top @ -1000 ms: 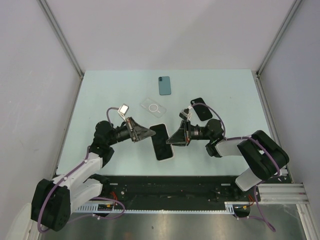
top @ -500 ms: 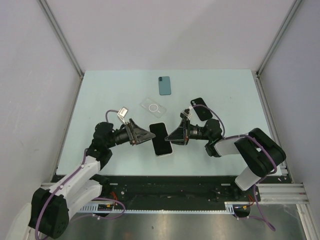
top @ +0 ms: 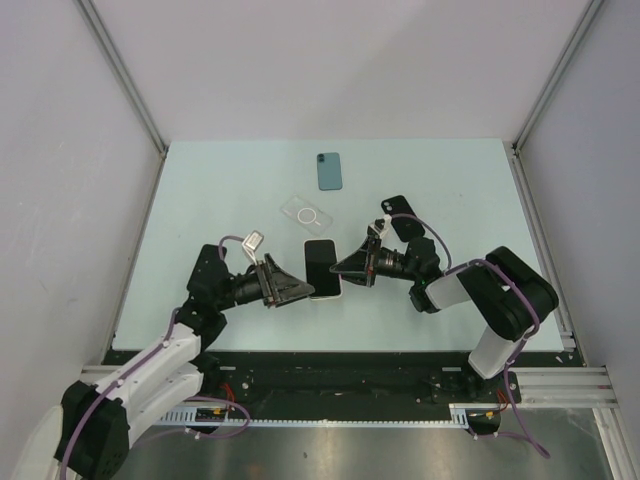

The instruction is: Put the phone into the phone case

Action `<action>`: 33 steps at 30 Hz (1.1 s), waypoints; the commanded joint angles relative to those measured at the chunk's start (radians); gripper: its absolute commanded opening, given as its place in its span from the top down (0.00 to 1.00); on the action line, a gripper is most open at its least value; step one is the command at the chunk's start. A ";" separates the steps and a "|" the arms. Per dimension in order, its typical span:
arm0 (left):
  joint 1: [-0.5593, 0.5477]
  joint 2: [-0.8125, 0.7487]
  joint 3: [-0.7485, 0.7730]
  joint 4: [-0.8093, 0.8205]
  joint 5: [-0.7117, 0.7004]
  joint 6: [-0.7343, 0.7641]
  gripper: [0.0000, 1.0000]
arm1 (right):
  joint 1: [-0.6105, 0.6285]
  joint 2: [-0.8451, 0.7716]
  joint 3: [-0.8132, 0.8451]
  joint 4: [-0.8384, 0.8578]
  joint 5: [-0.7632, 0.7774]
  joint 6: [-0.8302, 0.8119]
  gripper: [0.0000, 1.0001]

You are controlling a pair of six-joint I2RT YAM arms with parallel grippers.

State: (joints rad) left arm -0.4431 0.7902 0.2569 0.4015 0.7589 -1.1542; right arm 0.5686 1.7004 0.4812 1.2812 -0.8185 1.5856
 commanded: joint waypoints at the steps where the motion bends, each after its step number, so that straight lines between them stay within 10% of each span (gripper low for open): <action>1: -0.009 0.026 -0.005 0.054 -0.021 -0.015 0.33 | -0.004 0.004 0.040 0.316 0.018 0.013 0.97; 9: -0.016 0.070 -0.016 0.100 -0.021 -0.036 0.52 | 0.001 0.015 0.040 0.316 0.015 0.014 0.95; 16: -0.017 0.084 -0.038 0.108 -0.026 -0.050 1.00 | 0.005 0.044 0.040 0.316 0.010 0.010 0.91; 24: -0.017 0.081 -0.012 -0.036 -0.058 0.011 0.99 | 0.005 0.064 0.040 0.316 0.004 0.002 0.92; 28: -0.017 0.066 -0.018 -0.038 -0.072 0.007 0.58 | 0.008 0.058 0.040 0.316 0.002 -0.001 0.93; 33: -0.017 0.079 0.031 -0.127 -0.098 0.091 0.36 | 0.014 0.054 0.037 0.316 -0.021 -0.013 0.94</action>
State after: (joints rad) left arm -0.4545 0.8696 0.2237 0.3473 0.6884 -1.1576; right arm 0.5751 1.7638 0.4847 1.2793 -0.8204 1.5627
